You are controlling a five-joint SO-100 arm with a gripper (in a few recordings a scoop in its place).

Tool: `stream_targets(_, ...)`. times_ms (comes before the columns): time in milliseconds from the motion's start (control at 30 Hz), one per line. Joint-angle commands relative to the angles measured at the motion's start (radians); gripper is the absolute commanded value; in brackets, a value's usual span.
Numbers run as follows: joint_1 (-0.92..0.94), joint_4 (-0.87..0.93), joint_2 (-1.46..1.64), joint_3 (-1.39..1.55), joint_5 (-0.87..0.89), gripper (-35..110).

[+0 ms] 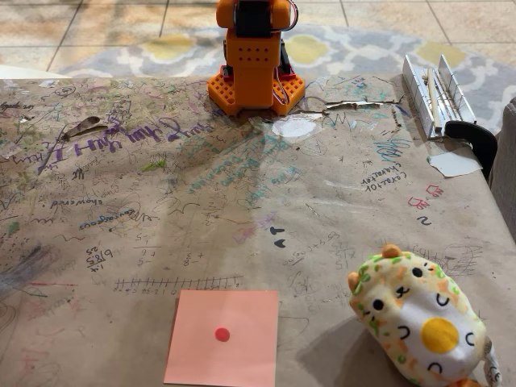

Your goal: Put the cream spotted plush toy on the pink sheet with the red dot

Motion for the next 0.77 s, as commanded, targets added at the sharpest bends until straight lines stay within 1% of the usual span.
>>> stream_targets(0,0.014,0.238,0.006,-0.002,0.634,0)
stream_targets(33,0.031,0.365,0.008,-0.002,0.822,0)
stream_targets(67,0.040,0.509,0.008,-0.002,0.968,0)
stream_targets(100,0.043,0.632,0.008,-0.002,1.091,0)
stream_targets(133,0.037,0.718,0.008,-0.002,1.195,0)
stream_targets(167,0.021,0.793,0.008,0.000,1.270,0)
stream_targets(267,-0.018,0.974,0.008,0.000,1.410,0)
stream_targets(367,-0.020,1.137,0.006,0.000,1.482,0)
stream_targets(733,-0.002,1.132,0.005,0.000,1.488,0)
